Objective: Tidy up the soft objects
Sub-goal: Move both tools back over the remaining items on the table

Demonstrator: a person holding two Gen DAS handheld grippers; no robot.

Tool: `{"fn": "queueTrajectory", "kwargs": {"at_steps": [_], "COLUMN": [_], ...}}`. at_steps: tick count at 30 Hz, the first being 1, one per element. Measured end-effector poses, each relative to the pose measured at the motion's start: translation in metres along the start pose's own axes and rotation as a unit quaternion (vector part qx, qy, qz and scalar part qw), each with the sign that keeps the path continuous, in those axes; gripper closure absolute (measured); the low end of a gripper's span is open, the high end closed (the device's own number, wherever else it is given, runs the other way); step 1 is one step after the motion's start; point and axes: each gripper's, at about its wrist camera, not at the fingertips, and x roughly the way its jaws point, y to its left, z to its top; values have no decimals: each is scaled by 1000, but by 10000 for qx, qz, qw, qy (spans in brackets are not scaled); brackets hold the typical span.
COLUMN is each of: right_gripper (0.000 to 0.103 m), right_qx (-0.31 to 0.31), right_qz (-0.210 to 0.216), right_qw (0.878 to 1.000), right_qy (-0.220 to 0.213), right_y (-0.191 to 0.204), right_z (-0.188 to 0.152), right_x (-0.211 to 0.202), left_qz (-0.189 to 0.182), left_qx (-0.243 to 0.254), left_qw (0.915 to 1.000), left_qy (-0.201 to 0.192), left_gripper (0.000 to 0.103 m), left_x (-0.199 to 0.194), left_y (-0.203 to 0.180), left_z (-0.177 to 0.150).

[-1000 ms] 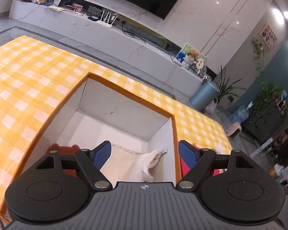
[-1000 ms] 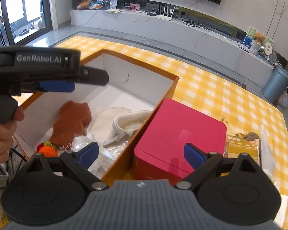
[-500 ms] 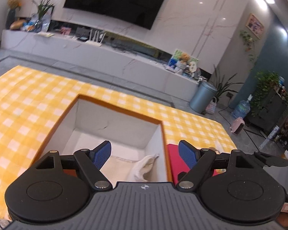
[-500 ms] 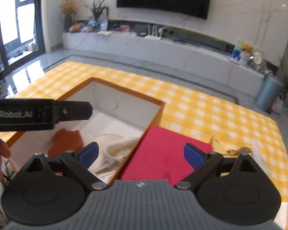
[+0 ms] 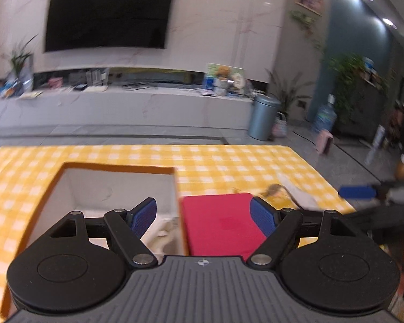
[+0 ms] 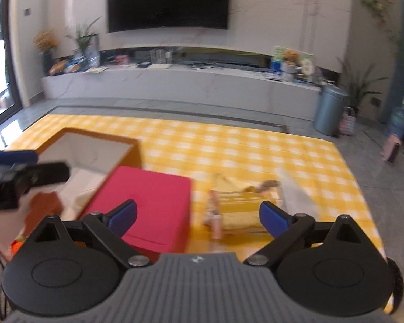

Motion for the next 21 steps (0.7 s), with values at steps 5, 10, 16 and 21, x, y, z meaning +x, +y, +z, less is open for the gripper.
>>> {"fn": "queueTrajectory", "kwargs": {"at_steps": [5,10,16,21], "right_gripper": [5,4,4,4], "right_qx": [261,191,622,732], "right_qz": [-399,-906,-1299,-1844], "right_qw": [9989,9957,9894,9784], "right_qy": [14,92,186,585], "right_y": [-32,-58,-102,-133], "right_z": [-7,-14,-24,-38], "right_x": [-1,5,9,25], "left_qz": [-352,-699,-746,-848], "left_qx": [318,245,380,652], "left_qw": [9987,9957,9923,9882], "left_qy": [165,560,912,1099], "left_gripper": [10,10,10,10], "left_x": [10,30,56,75], "left_y": [-34,-52,-85,-109], "left_z": [-8,-5,-4,-4]}}
